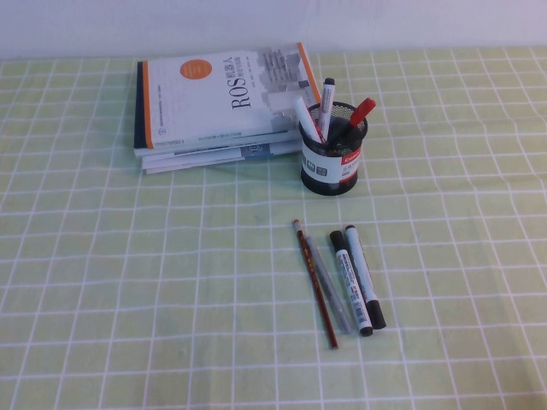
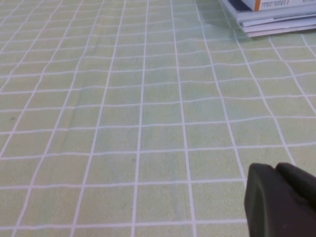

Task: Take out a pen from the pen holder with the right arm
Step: 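Take a marker out of the pen holder and lay it on the table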

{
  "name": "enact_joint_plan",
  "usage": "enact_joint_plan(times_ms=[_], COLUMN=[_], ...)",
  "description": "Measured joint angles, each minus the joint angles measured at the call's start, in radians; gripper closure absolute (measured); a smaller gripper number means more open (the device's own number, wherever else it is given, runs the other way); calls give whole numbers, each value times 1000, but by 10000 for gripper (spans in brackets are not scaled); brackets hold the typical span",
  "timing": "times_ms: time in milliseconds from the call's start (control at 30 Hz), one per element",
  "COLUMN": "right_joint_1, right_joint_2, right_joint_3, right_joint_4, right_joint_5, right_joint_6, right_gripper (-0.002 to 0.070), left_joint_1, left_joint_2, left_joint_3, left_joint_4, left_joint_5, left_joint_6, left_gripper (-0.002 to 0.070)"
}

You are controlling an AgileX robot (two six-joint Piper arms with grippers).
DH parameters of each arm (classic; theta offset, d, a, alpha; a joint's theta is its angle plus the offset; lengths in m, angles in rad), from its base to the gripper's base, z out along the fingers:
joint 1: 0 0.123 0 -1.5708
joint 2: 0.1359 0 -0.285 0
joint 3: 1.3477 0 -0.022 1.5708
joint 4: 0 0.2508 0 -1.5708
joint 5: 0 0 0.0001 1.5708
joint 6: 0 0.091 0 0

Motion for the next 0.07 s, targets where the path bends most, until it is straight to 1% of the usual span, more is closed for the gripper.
enact_joint_plan(times_ms=[67], right_joint_1=[0], right_joint_2=[0], right_joint_3=[0], right_joint_4=[0], right_joint_5=[0], right_joint_6=[0], right_gripper=[689], left_joint_1=[0], left_joint_2=[0], left_joint_3=[0], left_joint_4=[0], left_joint_5=[0], left_joint_6=[0], left_gripper=[680])
